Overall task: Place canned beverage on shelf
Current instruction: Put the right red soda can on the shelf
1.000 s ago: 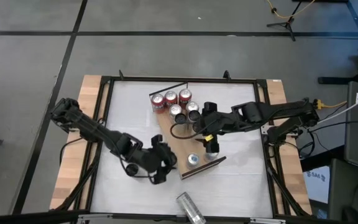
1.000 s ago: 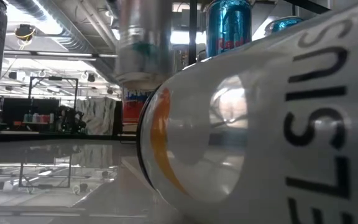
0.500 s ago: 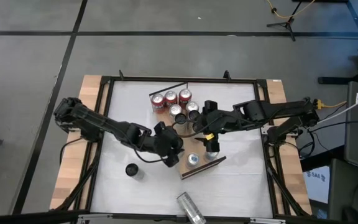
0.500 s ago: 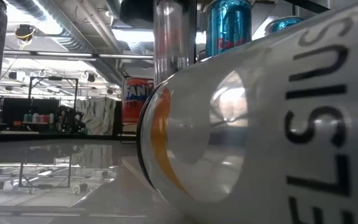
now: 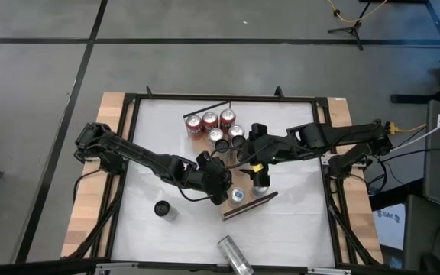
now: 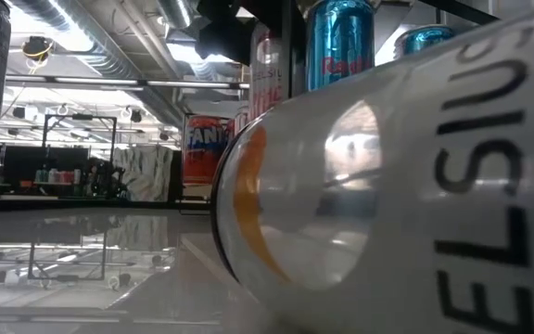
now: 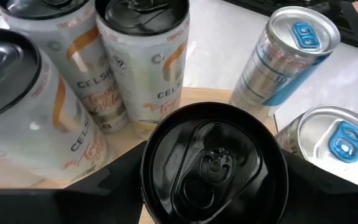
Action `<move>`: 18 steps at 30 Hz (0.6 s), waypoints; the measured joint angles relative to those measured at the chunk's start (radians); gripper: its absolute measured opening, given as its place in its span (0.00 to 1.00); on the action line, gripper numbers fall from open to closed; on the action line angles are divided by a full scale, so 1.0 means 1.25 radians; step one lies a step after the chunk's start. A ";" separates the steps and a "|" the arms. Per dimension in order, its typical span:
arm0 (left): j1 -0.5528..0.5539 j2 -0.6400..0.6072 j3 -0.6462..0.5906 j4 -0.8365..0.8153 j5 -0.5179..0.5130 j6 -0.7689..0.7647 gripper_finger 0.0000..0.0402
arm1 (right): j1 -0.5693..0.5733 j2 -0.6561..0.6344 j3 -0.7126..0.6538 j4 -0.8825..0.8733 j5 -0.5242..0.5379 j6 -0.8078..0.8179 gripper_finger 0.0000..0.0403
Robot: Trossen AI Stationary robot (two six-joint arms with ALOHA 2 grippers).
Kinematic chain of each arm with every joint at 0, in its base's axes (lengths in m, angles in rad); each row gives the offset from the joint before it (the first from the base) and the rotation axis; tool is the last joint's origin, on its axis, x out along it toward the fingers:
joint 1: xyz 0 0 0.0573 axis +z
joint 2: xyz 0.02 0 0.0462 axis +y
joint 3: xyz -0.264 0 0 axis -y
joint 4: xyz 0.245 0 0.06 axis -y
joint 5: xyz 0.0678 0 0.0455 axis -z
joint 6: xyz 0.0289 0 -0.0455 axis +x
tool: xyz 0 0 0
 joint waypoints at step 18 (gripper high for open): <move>0.000 0.000 -0.003 0.020 0.012 0.002 0.64 | 0.000 0.000 0.000 0.000 0.000 0.000 0.89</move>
